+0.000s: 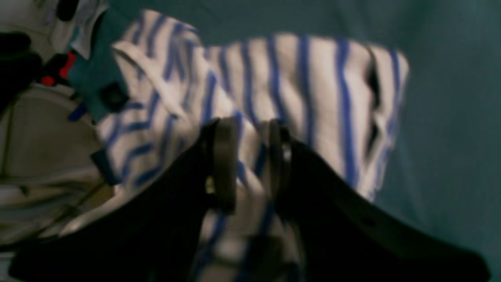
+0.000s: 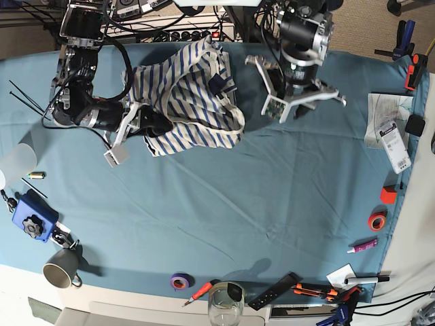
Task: Fold the T-shirt properly
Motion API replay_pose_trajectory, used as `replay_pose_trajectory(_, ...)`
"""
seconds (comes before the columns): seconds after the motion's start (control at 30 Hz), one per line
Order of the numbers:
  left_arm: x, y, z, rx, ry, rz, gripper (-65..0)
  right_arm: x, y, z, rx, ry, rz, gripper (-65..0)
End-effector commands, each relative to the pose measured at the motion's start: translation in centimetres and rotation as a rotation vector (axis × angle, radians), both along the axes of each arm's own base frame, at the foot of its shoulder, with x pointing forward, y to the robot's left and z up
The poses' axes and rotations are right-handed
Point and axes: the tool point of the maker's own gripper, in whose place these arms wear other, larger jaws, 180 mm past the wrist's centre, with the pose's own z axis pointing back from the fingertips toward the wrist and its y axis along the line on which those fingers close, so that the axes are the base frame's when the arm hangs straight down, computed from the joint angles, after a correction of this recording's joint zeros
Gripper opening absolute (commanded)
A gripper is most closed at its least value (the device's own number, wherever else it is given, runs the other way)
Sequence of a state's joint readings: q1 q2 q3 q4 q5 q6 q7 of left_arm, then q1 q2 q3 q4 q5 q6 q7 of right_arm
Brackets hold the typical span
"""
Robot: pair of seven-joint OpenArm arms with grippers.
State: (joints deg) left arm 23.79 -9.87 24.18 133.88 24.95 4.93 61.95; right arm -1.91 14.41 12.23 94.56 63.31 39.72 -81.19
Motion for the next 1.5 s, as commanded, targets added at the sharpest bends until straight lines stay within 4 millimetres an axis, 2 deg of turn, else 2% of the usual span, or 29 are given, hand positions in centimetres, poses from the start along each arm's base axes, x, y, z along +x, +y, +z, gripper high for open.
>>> replay_pose_trajectory(0.0, 0.2, 0.3, 0.9, 0.009, -0.039, 0.009, -43.3, 1.2, 0.1, 2.7, 0.016, -0.097, 0.006, -50.2)
replay_pose_trajectory(0.07, -0.3, 0.6, 0.5, 0.024, -0.026, 0.012, -44.1, 1.3, -0.3, 3.9, -0.026, -0.149, 0.001, -50.2)
replay_pose_trajectory(0.17, -0.7, 1.9, 0.2, 0.089, -0.02, 0.009, -51.3, 1.2, -1.9, 4.3, -0.08, -0.176, -0.044, -50.2)
replay_pose_trajectory(0.37, -0.1, 6.9, 0.2, 0.204, -0.032, 0.077, -64.7, -0.9, -6.1, 4.8, -0.135, -0.184, -0.175, -50.2)
replay_pose_trajectory(0.47, 0.1, 9.0, 0.0, 0.161, -0.012, 0.146, -65.0, -2.4, -7.9, 5.8, -0.189, -0.209, -0.226, -50.2)
replay_pose_trajectory(0.57, -0.5, 11.3, -0.6, 0.139, 0.029, 0.204, -65.0, -4.2, -8.8, 6.4, -0.245, -0.217, -0.247, -50.2)
replay_pose_trajectory(0.73, -3.8, 14.3, -2.5, 0.099, 0.175, 0.293, -65.0, -7.7, -8.8, 5.4, -0.288, -0.138, -0.242, -50.2)
replay_pose_trajectory(0.83, -6.0, 14.7, -3.7, 0.057, 0.285, 0.3, -65.0, -9.4, -8.5, 4.8, -0.303, -0.092, -0.231, -50.2)
replay_pose_trajectory(0.97, -8.2, 15.9, -4.4, 0.039, 0.361, 0.352, -65.0, -11.6, -8.1, 4.3, -0.326, -0.041, -0.208, -50.2)
replay_pose_trajectory(1.07, -10.1, 17.0, -4.7, 0.063, 0.409, 0.383, -65.0, -13.5, -8.1, 3.5, -0.339, 0.023, -0.203, -54.9)
replay_pose_trajectory(1.17, -12.3, 17.2, -5.3, 0.08, 0.477, 0.391, -65.0, -15.5, -8.6, 2.4, -0.375, 0.099, -0.209, -61.3)
replay_pose_trajectory(1.23, -13.7, 17.2, -5.6, 0.085, 0.523, 0.391, -65.0, -16.9, -9.0, 1.8, -0.393, 0.153, -0.216, -63.2)
replay_pose_trajectory(1.47, -18.7, 15.9, -6.6, 0.05, 0.684, 0.356, -65.0, -21.7, -10.9, -0.1, -0.525, 0.308, -0.203, -65.0)
